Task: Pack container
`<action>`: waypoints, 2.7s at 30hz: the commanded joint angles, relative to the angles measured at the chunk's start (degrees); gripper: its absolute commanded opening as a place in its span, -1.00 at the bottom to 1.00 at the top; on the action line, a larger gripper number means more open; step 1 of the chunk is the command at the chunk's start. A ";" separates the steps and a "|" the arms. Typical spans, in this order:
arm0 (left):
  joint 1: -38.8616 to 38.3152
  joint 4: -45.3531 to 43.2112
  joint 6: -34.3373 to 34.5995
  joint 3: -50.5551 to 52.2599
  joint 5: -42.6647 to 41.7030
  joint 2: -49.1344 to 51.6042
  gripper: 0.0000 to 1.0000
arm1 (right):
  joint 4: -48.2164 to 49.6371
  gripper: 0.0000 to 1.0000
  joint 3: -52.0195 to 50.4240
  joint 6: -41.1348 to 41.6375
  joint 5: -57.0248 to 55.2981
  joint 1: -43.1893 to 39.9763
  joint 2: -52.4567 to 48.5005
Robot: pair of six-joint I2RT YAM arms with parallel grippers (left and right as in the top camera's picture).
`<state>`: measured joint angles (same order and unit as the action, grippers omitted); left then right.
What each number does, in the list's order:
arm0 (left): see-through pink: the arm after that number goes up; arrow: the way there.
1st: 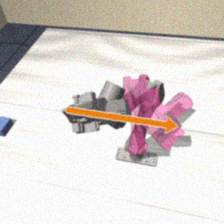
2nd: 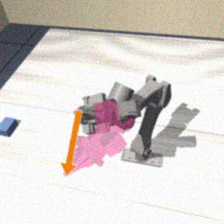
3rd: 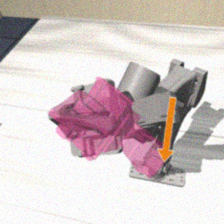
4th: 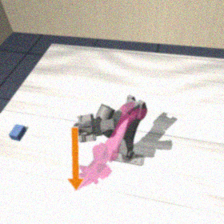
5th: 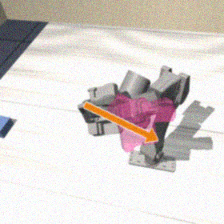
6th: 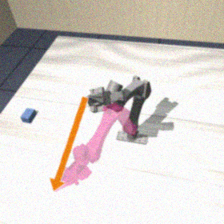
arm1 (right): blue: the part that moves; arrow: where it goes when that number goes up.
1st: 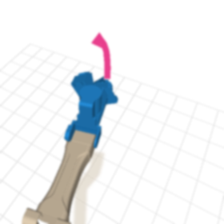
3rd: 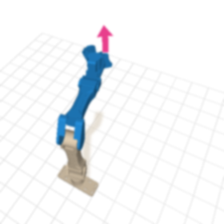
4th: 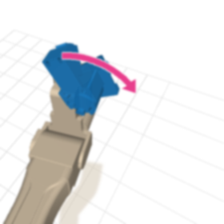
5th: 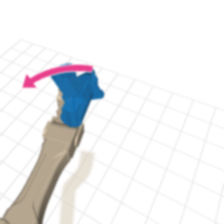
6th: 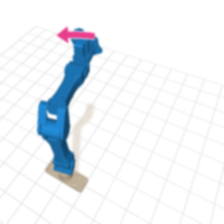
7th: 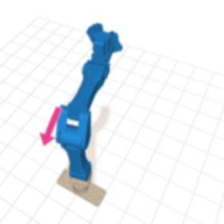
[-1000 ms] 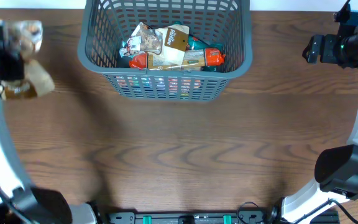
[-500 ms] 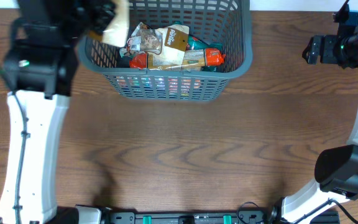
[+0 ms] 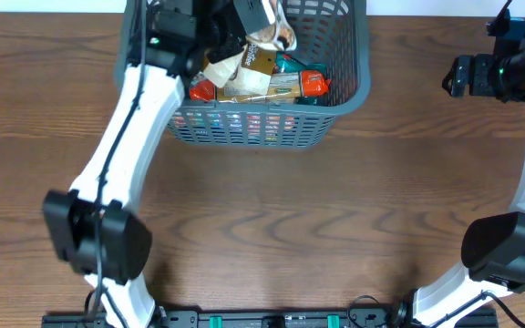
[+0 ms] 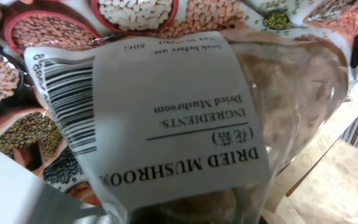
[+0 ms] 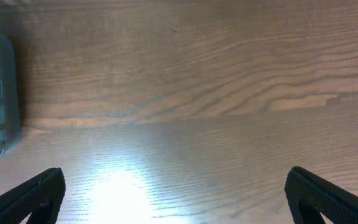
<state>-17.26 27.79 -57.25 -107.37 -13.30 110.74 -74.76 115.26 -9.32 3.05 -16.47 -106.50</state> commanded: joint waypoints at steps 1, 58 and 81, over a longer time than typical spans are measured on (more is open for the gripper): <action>0.13 0.07 -1.20 -0.59 0.02 2.25 -0.88 | -0.28 0.99 -0.39 -0.61 0.39 0.37 -0.57; 18.62 22.69 41.48 38.12 4.76 -64.46 0.97 | 7.21 0.98 -15.34 10.25 -3.30 12.52 32.26; 13.46 8.59 37.38 66.66 4.94 -83.84 0.97 | 15.30 0.99 -62.53 10.56 -3.26 13.66 67.82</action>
<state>-3.55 36.77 -19.35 -40.29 -7.75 27.38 -58.19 53.36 0.47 0.16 -3.40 -38.79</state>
